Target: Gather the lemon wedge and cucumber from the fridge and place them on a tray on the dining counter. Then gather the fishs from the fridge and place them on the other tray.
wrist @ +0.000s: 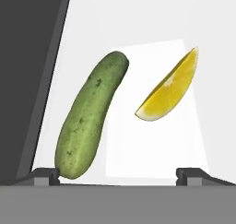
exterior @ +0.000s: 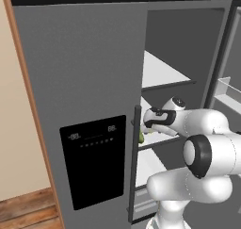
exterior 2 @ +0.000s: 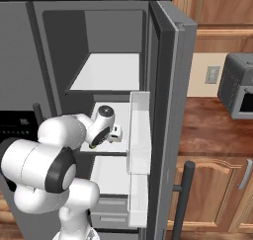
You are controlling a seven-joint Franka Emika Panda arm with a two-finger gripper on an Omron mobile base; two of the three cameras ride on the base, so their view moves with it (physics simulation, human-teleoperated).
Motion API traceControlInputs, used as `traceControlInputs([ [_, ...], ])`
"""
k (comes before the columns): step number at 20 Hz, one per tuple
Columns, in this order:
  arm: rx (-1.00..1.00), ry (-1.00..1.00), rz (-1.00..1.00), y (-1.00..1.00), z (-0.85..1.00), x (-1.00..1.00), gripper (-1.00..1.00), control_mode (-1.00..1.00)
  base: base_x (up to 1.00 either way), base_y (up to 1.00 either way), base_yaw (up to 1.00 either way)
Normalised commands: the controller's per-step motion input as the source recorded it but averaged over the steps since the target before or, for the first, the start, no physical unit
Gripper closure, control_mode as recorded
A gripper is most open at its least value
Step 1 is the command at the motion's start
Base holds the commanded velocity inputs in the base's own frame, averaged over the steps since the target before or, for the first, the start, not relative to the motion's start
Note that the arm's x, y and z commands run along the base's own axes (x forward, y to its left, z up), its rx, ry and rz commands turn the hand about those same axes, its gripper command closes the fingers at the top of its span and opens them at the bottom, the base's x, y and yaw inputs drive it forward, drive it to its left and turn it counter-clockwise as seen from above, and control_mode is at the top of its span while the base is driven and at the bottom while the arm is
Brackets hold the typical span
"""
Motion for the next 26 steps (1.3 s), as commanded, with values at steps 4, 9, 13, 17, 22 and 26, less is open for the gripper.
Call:
traceControlInputs([
  [4, 0.00, 0.01, 0.04, 0.00, 0.00, 0.01, -1.00, -1.00, 0.00, 0.00, 0.00],
  [9, 0.00, 0.00, 0.10, 0.00, 0.00, 0.05, -1.00, -1.00, 0.00, 0.00, 0.00],
  [13, 0.00, 0.00, 0.10, 0.00, -0.04, 0.07, -1.00, -1.00, 0.00, 0.00, 0.00],
  [17, 0.00, 0.00, 0.11, 0.00, -0.13, 0.13, -1.00, -1.00, 0.00, 0.00, 0.00],
  [22, 0.00, 0.00, 0.07, 0.08, -0.18, 0.06, -1.00, -1.00, 0.00, 0.00, 0.00],
  [26, 0.01, 0.00, 0.00, 0.03, -0.05, 0.02, -1.00, -1.00, 0.00, 0.00, 0.00],
])
